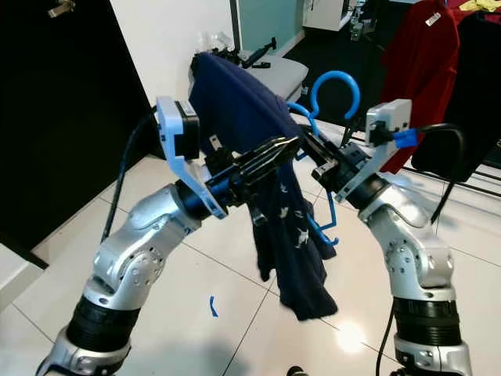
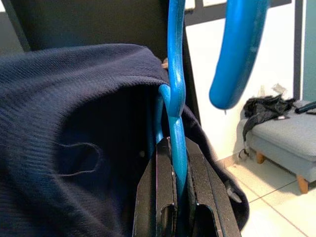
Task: Hang hanger
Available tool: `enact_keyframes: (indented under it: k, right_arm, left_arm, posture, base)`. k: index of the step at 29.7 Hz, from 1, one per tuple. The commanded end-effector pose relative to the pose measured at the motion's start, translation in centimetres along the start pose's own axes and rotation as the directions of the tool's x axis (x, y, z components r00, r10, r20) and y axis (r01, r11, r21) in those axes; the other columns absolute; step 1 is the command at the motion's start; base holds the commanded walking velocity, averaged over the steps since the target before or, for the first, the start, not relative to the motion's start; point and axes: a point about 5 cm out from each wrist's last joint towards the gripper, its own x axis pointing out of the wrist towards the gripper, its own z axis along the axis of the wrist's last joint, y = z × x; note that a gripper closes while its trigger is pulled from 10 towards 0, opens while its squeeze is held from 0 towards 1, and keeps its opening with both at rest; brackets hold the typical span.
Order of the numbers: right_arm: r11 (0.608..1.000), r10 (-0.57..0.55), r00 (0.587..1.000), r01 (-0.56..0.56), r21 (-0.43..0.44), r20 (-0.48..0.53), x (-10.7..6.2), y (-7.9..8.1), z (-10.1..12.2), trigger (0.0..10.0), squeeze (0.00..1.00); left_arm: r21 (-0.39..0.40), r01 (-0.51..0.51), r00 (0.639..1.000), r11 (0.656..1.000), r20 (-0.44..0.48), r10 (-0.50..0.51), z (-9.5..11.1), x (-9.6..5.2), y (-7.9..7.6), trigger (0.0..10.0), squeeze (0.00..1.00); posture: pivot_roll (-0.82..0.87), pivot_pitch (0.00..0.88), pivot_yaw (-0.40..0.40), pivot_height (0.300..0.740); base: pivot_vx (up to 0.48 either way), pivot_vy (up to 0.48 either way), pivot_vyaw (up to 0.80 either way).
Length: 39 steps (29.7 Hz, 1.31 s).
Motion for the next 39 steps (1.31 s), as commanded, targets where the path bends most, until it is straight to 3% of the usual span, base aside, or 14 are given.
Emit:
enact_keyframes:
  k: [1,8,9,10,12,13,14,15,18,19,26,32,36,39]
  right_arm:
    - [1.0,0.005,1.0,-0.005,-0.006,0.011,0.2,0.1,0.0,10.0,0.0]
    - [1.0,0.024,1.0,-0.024,-0.012,-0.005,0.0,0.1,0.1,10.0,0.0]
    - [1.0,0.026,1.0,-0.027,-0.016,-0.011,-0.1,0.1,0.1,10.0,0.0]
    - [1.0,0.026,1.0,-0.027,-0.016,-0.011,-0.1,0.1,0.1,10.0,0.0]
    - [0.999,0.025,1.0,-0.025,-0.021,-0.003,-0.3,-0.1,0.4,10.0,0.0]
    - [0.999,0.025,1.0,-0.025,-0.021,-0.003,-0.3,-0.1,0.4,10.0,0.0]
    - [1.0,0.027,0.999,-0.026,-0.012,0.028,-0.5,-0.3,1.0,10.0,0.0]
    - [1.0,0.03,0.999,-0.03,-0.006,0.042,-0.5,-0.3,1.2,10.0,0.0]
    - [0.999,0.033,0.998,-0.033,-0.003,0.051,-0.5,-0.3,1.4,10.0,0.0]
    - [0.999,0.044,0.997,-0.044,0.006,0.064,-0.6,-0.2,1.7,10.0,0.0]
    - [0.995,0.087,0.989,-0.092,0.039,0.117,-1.1,0.0,2.8,10.0,0.0]
    - [0.974,0.207,0.965,-0.219,0.063,0.159,-3.0,0.5,4.5,10.0,0.0]
    - [0.959,0.259,0.945,-0.276,0.063,0.2,-4.6,0.3,5.9,10.0,0.0]
    - [0.947,0.308,0.934,-0.319,0.035,0.179,-5.9,0.2,6.7,10.0,0.0]
  left_arm:
    - [0.008,0.06,0.998,0.998,-0.022,-0.06,-0.2,0.0,-0.8,0.0,0.0]
    - [0.054,0.046,0.995,0.997,-0.094,-0.041,-1.0,-1.0,-0.1,0.0,0.0]
    - [0.069,0.049,0.992,0.996,-0.119,-0.04,-1.0,-1.3,0.1,1.9,0.0]
    - [0.069,0.049,0.992,0.996,-0.119,-0.04,-1.0,-1.3,0.1,1.9,0.0]
    - [0.123,0.054,0.979,0.991,-0.2,-0.028,-1.5,-2.1,0.7,8.6,0.0]
    - [0.123,0.054,0.979,0.991,-0.2,-0.028,-1.5,-2.1,0.7,8.6,0.0]
    - [0.167,0.061,0.96,0.984,-0.278,-0.012,-2.2,-2.8,1.2,10.0,0.0]
    - [0.171,0.055,0.957,0.984,-0.289,-0.003,-2.3,-3.0,1.4,10.0,0.91]
    - [0.171,0.05,0.957,0.984,-0.292,0.002,-2.4,-3.1,1.4,10.0,0.91]
    - [0.172,0.051,0.955,0.984,-0.295,0.002,-2.4,-3.2,1.4,10.0,1.0]
    - [0.179,0.085,0.943,0.98,-0.332,-0.021,-2.4,-3.7,1.5,10.0,1.0]
    - [0.271,0.072,0.925,0.96,-0.379,0.038,-1.6,-5.0,3.1,10.0,1.0]
    - [0.356,0.003,0.935,0.935,-0.333,0.123,0.5,-5.4,5.0,10.0,1.0]
    - [0.408,-0.093,0.958,0.908,-0.213,0.194,4.0,-5.6,7.0,10.0,1.0]
  posture:
    - [0.0,0.149,0.04,0.74]
    - [0.0,0.145,0.036,0.74]
    - [0.0,0.145,0.036,0.74]
    - [0.0,0.145,0.036,0.74]
    - [0.0,0.145,0.036,0.74]
    - [0.0,0.145,0.036,0.74]
    - [0.0,0.139,0.038,0.74]
    - [0.0,0.139,0.038,0.74]
    - [0.0,0.137,0.038,0.74]
    - [0.0,0.136,0.039,0.74]
    - [0.0,0.139,0.037,0.74]
    - [0.0,0.144,0.039,0.74]
    - [0.0,0.145,0.039,0.74]
    - [0.0,0.147,0.04,0.74]
  base:
    - [0.0,0.0,0.0]
    - [0.0,0.0,0.0]
    - [0.0,0.0,0.0]
    - [0.0,0.0,0.0]
    - [0.0,0.0,0.0]
    - [0.0,0.0,0.0]
    - [0.0,0.0,0.0]
    - [0.0,0.0,0.0]
    - [0.0,0.0,0.0]
    - [0.0,0.0,0.0]
    - [0.0,0.0,0.0]
    - [0.0,0.0,0.0]
    - [0.0,0.0,0.0]
    - [0.0,0.0,0.0]
